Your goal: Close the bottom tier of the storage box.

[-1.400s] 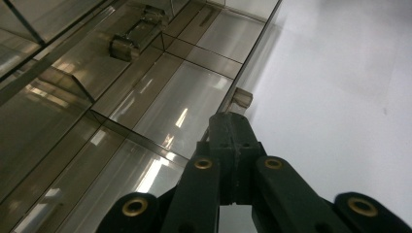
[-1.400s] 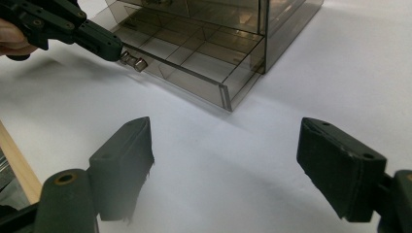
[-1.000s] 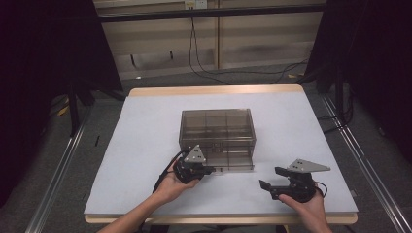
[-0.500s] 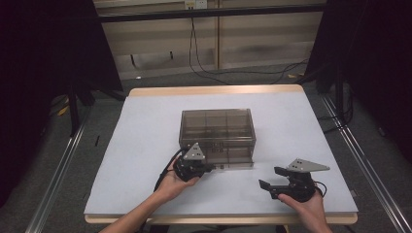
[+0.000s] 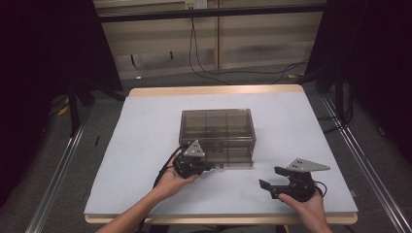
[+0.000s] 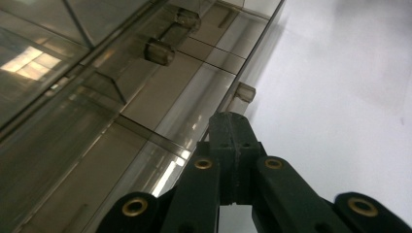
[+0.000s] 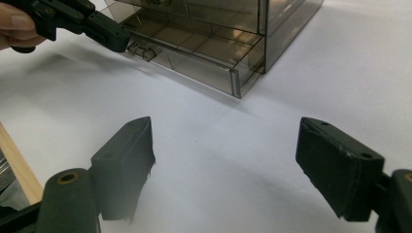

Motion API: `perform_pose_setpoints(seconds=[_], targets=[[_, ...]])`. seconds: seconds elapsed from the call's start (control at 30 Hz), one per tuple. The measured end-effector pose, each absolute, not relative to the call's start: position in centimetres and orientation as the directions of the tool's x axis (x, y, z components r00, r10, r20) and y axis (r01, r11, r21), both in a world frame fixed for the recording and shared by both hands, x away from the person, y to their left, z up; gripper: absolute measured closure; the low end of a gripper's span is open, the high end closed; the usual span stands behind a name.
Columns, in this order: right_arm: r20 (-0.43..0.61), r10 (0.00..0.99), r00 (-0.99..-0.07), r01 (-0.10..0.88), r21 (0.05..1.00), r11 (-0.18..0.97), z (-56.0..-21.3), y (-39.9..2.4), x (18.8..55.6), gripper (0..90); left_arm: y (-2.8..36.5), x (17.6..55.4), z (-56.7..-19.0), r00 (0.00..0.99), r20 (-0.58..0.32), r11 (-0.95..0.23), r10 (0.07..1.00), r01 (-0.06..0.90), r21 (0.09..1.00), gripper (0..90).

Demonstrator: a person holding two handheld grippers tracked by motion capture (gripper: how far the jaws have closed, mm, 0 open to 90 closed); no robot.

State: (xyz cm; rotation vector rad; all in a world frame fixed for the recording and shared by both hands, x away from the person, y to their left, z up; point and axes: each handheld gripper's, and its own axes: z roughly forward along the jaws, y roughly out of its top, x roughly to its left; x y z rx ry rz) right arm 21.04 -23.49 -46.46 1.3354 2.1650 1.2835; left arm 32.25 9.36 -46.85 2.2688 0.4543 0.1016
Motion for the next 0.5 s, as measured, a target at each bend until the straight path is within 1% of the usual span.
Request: perform_pose_setpoints(seconds=[0.2,0.5], targets=[[0.192,0.824,-0.532,0.564,0.807,0.177,-46.44,-23.50,21.01,21.7,9.21,32.32,-46.72,0.935,-0.061,-0.631,0.348,0.282,0.723,90.0],[0.194,0.825,-0.531,0.568,0.804,0.176,-46.44,-23.43,21.00,21.7,9.19,32.41,-46.80,0.932,-0.074,-0.600,0.355,0.288,0.746,90.0]])
